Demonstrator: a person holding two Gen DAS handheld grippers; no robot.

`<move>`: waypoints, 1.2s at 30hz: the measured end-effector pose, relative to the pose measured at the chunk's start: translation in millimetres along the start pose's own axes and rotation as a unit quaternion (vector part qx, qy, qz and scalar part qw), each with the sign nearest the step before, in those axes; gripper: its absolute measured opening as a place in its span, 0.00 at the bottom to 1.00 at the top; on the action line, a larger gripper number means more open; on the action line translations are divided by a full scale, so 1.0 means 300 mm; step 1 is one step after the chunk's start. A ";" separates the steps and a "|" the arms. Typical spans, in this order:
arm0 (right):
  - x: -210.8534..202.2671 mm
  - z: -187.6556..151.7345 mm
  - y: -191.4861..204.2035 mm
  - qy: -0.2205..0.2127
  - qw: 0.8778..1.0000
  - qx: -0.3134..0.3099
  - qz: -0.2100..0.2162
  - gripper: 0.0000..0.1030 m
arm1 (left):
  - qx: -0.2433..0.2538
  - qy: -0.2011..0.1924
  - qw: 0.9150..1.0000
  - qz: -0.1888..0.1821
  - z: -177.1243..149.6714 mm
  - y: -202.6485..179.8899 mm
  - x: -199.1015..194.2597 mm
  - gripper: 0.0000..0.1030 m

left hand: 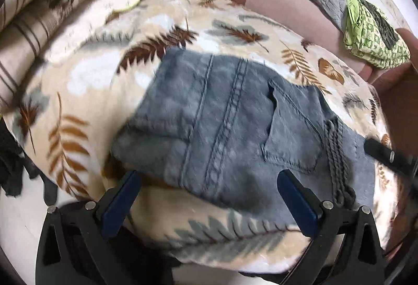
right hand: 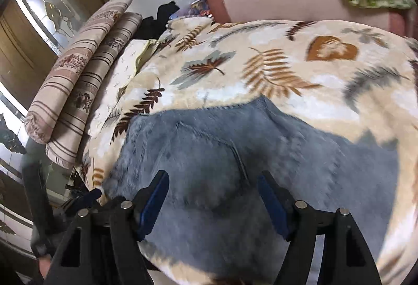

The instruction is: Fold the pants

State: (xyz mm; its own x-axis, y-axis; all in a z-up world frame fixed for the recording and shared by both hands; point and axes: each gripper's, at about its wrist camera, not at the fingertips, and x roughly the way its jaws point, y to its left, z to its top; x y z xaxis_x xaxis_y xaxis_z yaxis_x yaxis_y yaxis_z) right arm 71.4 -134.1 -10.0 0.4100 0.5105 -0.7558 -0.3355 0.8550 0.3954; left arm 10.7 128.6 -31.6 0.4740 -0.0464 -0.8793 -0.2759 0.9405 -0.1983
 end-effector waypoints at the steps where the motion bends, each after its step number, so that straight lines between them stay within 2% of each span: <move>1: -0.017 -0.039 -0.019 0.001 1.000 0.003 -0.009 0.72 | -0.002 0.002 1.000 0.002 -0.007 -0.002 0.002 1.00; 4: 0.005 -0.109 -0.066 0.016 0.999 0.009 -0.034 0.72 | 0.000 0.007 1.000 0.011 -0.019 -0.013 0.012 1.00; 7: 0.019 -0.157 -0.108 0.032 0.998 0.024 -0.042 0.72 | -0.003 0.007 1.000 0.013 -0.021 -0.014 0.014 1.00; 17: 0.042 -0.177 -0.133 0.027 0.998 0.024 -0.056 0.72 | -0.014 0.021 1.000 0.014 -0.028 0.004 0.040 1.00; 21: 0.078 -0.189 -0.158 0.042 0.997 0.034 -0.052 0.75 | -0.027 0.028 0.999 -0.007 -0.027 0.011 0.050 1.00; 23: 0.075 -0.185 -0.163 0.044 0.997 0.038 -0.049 0.75 | -0.051 0.017 0.998 -0.029 -0.021 0.032 0.038 1.00; 25: 0.059 -0.178 -0.170 0.039 0.997 0.049 -0.043 0.75 | -0.082 0.010 0.995 -0.061 -0.016 0.063 0.036 1.00; 27: 0.052 -0.174 -0.178 0.033 0.997 0.049 -0.042 0.75 | -0.135 0.025 0.986 -0.099 -0.018 0.108 0.071 1.00; 30: 0.067 -0.181 -0.194 0.038 0.997 0.056 -0.033 0.77 | -0.147 0.008 0.982 -0.121 -0.009 0.114 0.079 1.00; 34: 0.068 -0.185 -0.198 0.034 0.998 0.054 -0.026 0.78 | -0.201 0.014 0.968 -0.147 0.012 0.155 0.121 0.99; 36: 0.067 -0.186 -0.203 0.031 0.998 0.058 -0.019 0.79 | -0.232 0.015 0.961 -0.150 0.018 0.186 0.140 0.91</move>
State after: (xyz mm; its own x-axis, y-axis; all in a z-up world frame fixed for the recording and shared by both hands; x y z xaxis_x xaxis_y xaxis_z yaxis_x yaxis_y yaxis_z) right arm 53.0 -181.0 -78.5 0.3663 0.4732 -0.8012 -0.2179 0.8807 0.4205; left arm 19.6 180.8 -77.2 0.5687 -0.3077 -0.7628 -0.4767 0.6324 -0.6105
